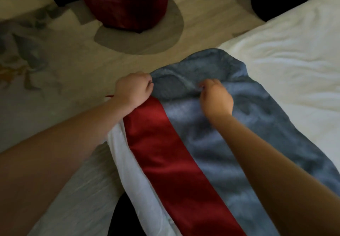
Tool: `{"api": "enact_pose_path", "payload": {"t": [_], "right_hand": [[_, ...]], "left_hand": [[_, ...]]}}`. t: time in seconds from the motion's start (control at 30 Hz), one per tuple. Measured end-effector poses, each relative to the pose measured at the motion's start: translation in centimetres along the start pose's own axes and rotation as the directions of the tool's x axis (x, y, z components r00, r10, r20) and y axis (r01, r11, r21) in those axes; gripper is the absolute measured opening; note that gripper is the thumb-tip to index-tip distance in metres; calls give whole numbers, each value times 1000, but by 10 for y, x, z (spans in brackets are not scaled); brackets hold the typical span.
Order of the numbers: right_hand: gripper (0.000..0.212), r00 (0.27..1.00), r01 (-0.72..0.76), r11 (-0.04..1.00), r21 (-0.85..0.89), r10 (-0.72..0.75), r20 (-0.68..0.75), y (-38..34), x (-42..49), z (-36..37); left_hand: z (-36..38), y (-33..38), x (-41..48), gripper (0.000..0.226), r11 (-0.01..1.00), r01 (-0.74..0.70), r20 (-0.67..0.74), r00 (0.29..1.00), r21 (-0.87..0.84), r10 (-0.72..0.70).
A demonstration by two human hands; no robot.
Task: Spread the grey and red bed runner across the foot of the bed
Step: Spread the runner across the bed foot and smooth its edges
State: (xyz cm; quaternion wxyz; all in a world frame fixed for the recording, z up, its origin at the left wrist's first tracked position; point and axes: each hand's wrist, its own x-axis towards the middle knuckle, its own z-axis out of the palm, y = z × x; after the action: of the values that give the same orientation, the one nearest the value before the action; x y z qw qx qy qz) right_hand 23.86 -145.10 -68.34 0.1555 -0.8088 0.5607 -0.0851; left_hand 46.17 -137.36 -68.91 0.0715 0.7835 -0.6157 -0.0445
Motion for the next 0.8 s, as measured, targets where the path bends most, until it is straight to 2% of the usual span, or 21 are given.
{"api": "enact_pose_path", "payload": {"t": [0.07, 0.13, 0.2, 0.27, 0.33, 0.4, 0.47, 0.57, 0.67, 0.73, 0.8], "right_hand": [[24, 998, -32, 999, -39, 30, -60, 10, 23, -6], [24, 990, -109, 994, -30, 105, -89, 19, 44, -8], [31, 989, -146, 984, -99, 147, 0, 27, 60, -3], [36, 979, -109, 966, -234, 145, 145, 30, 69, 8], [25, 980, -71, 954, -292, 121, 158, 30, 78, 19], [20, 983, -78, 949, -305, 125, 137, 29, 87, 25], [19, 982, -101, 951, -293, 142, 123, 25, 96, 26], [16, 988, -101, 959, -266, 129, 89, 15, 121, 24], [18, 987, -154, 978, -140, 147, -64, 4, 151, 18], [20, 993, -121, 986, -116, 118, -30, 0, 159, 18], [22, 986, -128, 986, -108, 138, 91, 2, 163, 20]], "left_hand": [[4, 23, 21, 32, 1000, 0, 55, 998, -3, 0], [10, 43, 36, 41, 1000, 4, 188, 982, -11, -1], [17, 55, 46, 35, 999, -43, 300, 953, -4, 42], [24, 56, 55, 23, 994, -110, 310, 945, 3, 104], [27, 49, 63, 35, 986, -166, 318, 936, 10, 154], [28, 40, 70, 25, 977, -213, 317, 926, -8, 205], [28, 31, 77, 15, 965, -263, 291, 922, -11, 255], [26, 13, 96, 12, 958, -288, 244, 928, -17, 283], [22, -10, 114, 13, 980, -193, 192, 961, -49, 199], [23, -19, 119, 15, 985, -147, 256, 952, -90, 165], [25, -23, 125, 19, 983, -140, 409, 895, -116, 176]]}}
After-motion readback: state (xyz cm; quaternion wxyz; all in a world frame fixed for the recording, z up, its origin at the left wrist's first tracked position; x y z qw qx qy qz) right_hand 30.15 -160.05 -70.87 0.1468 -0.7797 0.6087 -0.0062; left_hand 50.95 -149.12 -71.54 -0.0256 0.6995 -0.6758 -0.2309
